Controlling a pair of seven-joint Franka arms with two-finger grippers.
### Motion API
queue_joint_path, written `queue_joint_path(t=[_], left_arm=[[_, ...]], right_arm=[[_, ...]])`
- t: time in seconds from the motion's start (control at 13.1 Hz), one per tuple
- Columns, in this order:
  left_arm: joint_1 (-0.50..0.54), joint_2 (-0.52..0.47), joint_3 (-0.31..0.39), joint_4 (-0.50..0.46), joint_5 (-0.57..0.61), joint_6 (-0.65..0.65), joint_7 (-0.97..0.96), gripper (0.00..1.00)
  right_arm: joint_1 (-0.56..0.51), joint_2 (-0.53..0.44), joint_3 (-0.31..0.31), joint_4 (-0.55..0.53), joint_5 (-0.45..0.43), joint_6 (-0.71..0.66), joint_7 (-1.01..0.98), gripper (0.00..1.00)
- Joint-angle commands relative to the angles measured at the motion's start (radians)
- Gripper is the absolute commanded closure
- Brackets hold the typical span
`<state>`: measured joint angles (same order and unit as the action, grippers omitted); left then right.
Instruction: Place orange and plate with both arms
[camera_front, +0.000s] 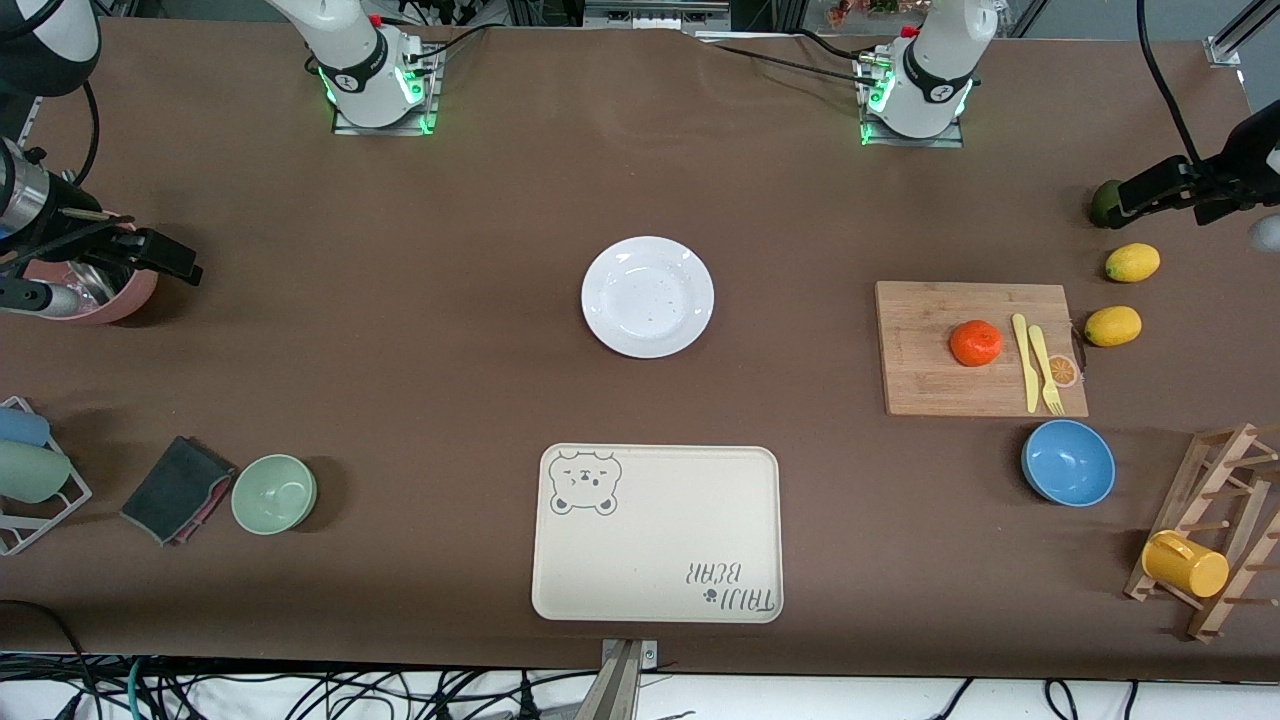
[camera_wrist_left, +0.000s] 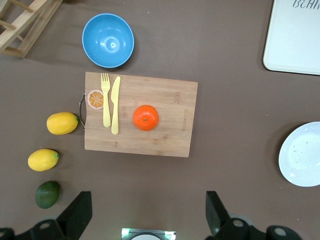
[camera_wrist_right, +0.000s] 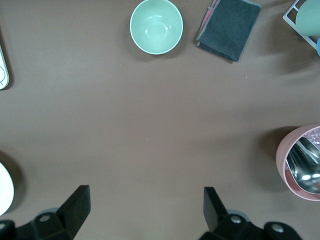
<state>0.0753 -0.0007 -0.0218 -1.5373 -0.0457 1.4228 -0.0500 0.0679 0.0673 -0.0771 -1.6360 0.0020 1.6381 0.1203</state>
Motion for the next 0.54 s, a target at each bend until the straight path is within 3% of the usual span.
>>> queue_joint_path(t=[0.0, 0.46], left_arm=[[0.000, 0.011, 0.003, 0.026, 0.015, -0.021, -0.001, 0.00], [0.001, 0.010, 0.002, 0.025, 0.056, -0.078, 0.002, 0.00]], right_arm=[[-0.002, -0.014, 0.002, -0.010, 0.010, 0.000, 0.006, 0.00], [-0.002, -0.014, 0.003, -0.010, 0.010, -0.003, 0.005, 0.00]])
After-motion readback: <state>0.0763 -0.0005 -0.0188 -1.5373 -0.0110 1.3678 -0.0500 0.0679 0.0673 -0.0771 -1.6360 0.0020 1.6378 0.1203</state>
